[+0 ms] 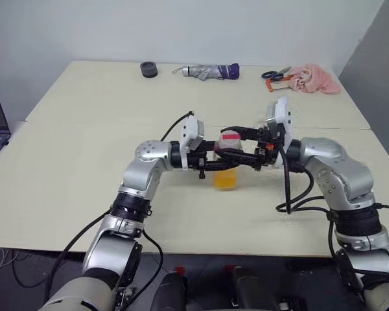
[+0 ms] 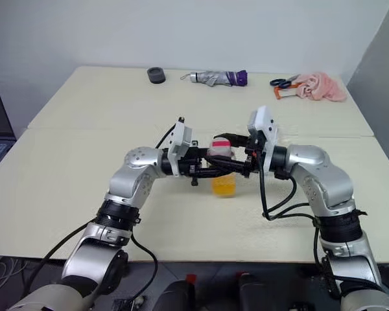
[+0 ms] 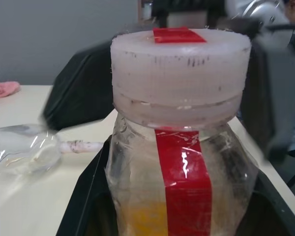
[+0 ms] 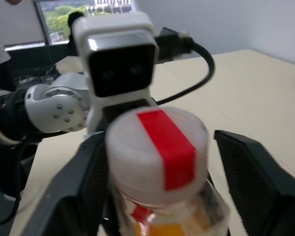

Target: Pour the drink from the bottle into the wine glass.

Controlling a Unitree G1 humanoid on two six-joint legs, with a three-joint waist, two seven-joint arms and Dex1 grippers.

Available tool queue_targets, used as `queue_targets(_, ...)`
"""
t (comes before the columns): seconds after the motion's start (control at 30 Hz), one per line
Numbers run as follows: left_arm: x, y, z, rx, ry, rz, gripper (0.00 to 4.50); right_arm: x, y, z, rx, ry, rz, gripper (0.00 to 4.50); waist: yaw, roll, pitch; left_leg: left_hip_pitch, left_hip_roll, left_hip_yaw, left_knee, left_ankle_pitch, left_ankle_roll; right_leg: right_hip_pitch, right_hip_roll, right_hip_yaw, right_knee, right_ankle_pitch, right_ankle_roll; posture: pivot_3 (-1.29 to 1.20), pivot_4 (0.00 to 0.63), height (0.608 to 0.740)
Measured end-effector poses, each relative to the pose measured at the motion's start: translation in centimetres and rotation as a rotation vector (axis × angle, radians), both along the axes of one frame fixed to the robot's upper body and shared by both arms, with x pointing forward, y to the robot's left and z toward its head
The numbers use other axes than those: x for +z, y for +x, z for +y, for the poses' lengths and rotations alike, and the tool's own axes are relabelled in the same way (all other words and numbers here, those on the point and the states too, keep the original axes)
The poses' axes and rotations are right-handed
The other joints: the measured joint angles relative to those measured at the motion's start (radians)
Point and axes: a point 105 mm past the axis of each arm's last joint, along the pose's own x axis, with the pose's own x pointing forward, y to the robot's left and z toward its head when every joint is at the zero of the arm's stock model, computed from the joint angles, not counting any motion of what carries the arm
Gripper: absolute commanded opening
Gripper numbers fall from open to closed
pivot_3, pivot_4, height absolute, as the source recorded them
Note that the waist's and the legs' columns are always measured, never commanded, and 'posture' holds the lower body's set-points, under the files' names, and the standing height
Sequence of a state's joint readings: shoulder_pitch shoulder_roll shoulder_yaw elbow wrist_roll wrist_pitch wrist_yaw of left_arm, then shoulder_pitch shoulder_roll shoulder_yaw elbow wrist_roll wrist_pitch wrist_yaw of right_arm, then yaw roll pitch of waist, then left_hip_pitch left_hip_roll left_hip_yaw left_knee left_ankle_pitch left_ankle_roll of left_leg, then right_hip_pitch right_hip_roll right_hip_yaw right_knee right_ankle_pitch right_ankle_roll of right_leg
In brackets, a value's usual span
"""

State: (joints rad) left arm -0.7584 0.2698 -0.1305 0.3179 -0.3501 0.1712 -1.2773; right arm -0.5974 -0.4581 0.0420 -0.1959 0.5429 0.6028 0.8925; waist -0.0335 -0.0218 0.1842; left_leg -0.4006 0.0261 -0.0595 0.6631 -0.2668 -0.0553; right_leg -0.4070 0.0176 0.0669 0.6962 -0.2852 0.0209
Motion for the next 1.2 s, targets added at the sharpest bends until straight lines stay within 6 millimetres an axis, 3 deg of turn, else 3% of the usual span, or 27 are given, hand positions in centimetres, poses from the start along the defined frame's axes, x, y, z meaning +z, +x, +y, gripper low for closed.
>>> queue_targets(0.1,0.0,0.2,0.0,0.022,-0.003,0.002,1.83,1.2,-0.4,-1.2,-0.109,0.051,-0.055,4.5,0.002,0.0,0.0,0.0,0.0,0.001,0.0,0.0,0.0,0.0,-0.003,0.001,0.0,0.0,0.0,0.0,0.15,0.74)
queue_targets(0.2,-0.1,0.4,0.1,0.036,-0.007,0.004,1.83,2.3,-2.5,-1.2,-0.209,0.096,-0.132,4.5,0.002,0.0,0.0,0.0,-0.001,0.0,0.0,0.0,0.0,0.0,-0.001,0.0,0.0,0.0,0.001,0.0,0.15,0.74)
queue_targets(0.33,-0.5,0.9,-0.1,0.062,-0.014,0.023,1.83,1.2,-4.2,-0.2,-0.332,0.085,-0.123,4.5,0.001,0.0,0.0,0.001,-0.002,0.001,0.0,0.0,0.0,0.0,0.0,0.001,0.0,0.0,0.001,0.0,0.15,0.74)
queue_targets(0.6,-0.2,2.1,-1.0,0.083,-0.01,-0.03,1.83,0.9,-2.8,1.0,-0.638,0.065,-0.173,4.5,-0.001,0.0,0.0,0.001,-0.002,0.002,0.001,0.0,-0.001,0.0,0.003,0.002,0.0,-0.001,0.001,0.0,0.15,0.74)
queue_targets(0.93,-0.8,2.5,-1.2,0.089,0.007,-0.037,1.83,1.4,-2.4,1.3,-0.742,0.107,-0.17,4.5,0.0,0.0,0.0,0.001,-0.002,0.001,0.0,0.0,0.0,0.0,0.003,0.002,0.0,0.0,0.001,0.0,0.15,0.74)
queue_targets(1.03,-0.9,2.5,-1.2,0.09,0.01,-0.033,1.83,1.1,-2.1,1.4,-0.753,0.109,-0.148,3.89,0.0,0.0,0.0,0.001,-0.002,0.001,0.0,0.0,0.0,0.0,0.003,0.002,0.0,0.0,0.001,0.0,0.15,0.74)
queue_targets(1.2,-0.8,2.5,-1.2,0.09,0.008,-0.044,1.83,0.4,-1.9,1.4,-0.755,0.1,-0.115,2.14,0.0,0.0,0.0,0.001,-0.002,0.001,0.0,0.0,0.0,0.0,0.003,0.002,0.0,0.0,0.001,0.0,0.15,0.74)
